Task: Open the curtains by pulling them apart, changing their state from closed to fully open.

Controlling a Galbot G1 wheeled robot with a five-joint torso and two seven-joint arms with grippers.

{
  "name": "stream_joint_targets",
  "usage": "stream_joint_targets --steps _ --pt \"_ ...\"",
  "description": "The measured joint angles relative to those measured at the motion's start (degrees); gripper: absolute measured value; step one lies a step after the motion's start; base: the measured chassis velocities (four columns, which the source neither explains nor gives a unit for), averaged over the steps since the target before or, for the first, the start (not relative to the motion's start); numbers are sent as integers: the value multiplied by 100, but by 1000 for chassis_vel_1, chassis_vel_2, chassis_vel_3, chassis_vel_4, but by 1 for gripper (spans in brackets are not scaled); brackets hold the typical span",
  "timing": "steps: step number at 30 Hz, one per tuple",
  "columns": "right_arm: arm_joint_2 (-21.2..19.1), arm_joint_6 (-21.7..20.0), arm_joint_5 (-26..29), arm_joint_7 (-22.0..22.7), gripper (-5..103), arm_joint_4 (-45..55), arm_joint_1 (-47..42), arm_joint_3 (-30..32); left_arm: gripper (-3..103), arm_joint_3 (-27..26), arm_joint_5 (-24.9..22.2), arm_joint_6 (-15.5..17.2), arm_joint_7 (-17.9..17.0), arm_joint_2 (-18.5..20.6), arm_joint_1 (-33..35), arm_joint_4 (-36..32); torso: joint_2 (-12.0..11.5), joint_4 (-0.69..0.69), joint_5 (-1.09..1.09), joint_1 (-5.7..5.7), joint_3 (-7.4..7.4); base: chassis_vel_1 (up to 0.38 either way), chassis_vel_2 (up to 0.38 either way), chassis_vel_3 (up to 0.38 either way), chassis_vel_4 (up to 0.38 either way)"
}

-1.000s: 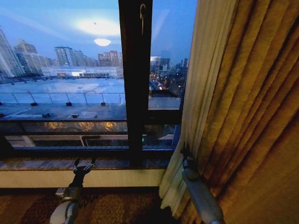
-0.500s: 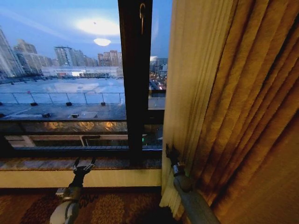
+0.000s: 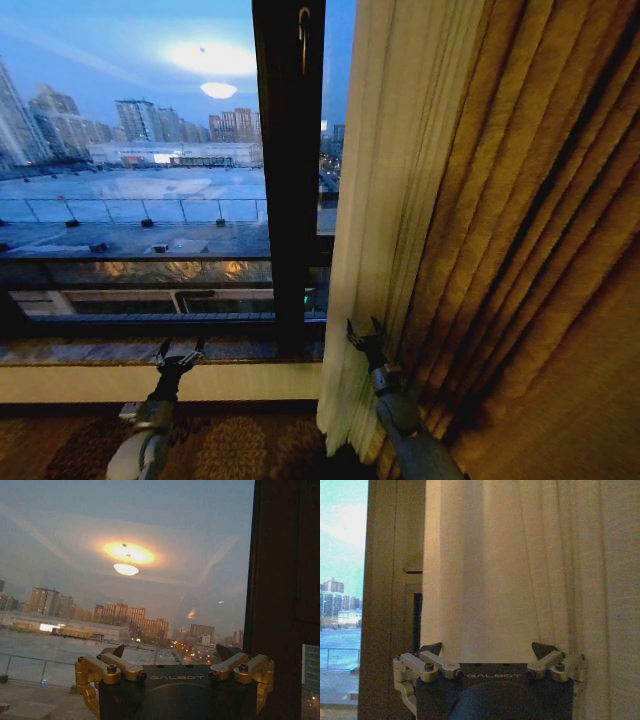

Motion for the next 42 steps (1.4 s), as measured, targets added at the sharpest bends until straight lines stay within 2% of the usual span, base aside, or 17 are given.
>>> stream_joint_targets --steps 9,15,19,27,36,42 --pt "73 46 -61 0 100 -31 -6 -23 100 0 0 0 1 0 0 0 0 0 0 0 0 129 101 -143 -91" --pt "118 312 -40 39 100 -72 -7 -53 100 -1 0 0 0 0 0 0 2 1 0 -2 -1 255 235 -265 -213" --pt "115 122 -472 148 100 12 -18 -50 100 -5 0 0 0 1 0 0 2 4 -4 -2 -1 176 169 -180 -163" --pt "104 76 -511 173 100 24 -20 -42 100 -1 0 0 1 -1 0 -1 1 -1 5 -1 0 32 29 -18 -29" --pt "103 72 -509 175 100 24 -19 -42 100 0 0 0 2 -1 0 0 0 1 -3 -1 0 -23 -22 17 21" --pt "102 70 -507 176 100 24 -17 -42 100 0 0 0 2 0 0 0 0 0 0 -1 0 30 15 -32 -12"
